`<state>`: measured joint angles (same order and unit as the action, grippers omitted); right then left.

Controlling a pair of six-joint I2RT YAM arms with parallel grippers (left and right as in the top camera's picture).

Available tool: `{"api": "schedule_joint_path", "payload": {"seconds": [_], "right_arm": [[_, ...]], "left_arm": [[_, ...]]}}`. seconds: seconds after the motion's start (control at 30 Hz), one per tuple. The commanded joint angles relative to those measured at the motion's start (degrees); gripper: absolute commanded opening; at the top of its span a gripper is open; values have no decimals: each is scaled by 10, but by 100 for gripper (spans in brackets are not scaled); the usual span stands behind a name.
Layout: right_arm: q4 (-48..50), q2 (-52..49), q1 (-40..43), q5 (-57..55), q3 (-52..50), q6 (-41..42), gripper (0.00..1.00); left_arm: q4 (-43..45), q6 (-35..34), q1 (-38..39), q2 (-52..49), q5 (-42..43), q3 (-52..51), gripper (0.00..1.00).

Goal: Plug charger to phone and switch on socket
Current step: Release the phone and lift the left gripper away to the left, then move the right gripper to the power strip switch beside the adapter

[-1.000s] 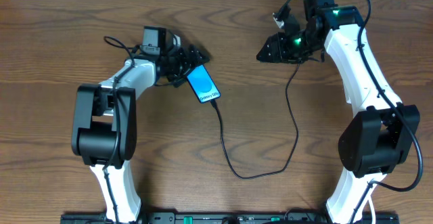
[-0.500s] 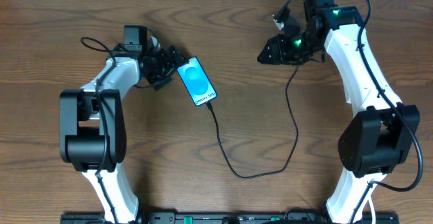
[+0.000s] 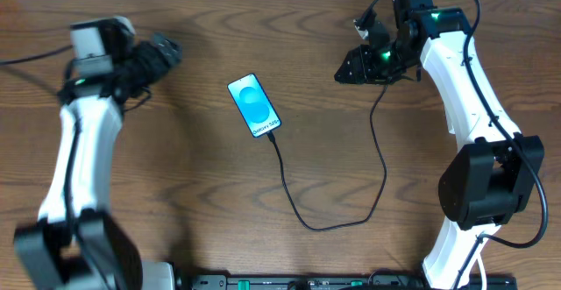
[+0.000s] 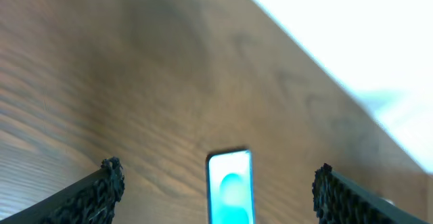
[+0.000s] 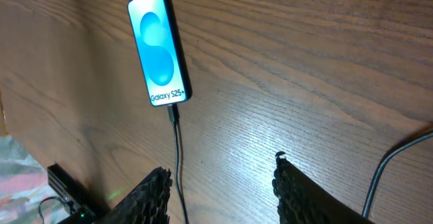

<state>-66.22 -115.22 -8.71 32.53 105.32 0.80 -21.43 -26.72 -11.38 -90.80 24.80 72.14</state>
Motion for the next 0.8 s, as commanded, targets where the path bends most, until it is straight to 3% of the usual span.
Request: {"api": "schedule_joint_path", "payload": {"seconds": [0.0,0.77], "right_arm": [[2,9,-1,1,5,-9,47],[-1,11,11,-12,6,-9,45]], "left_arm": [[-8,14,-21,38,-37,4,91],[-8,14,-33,58,-37,4,91]]}}
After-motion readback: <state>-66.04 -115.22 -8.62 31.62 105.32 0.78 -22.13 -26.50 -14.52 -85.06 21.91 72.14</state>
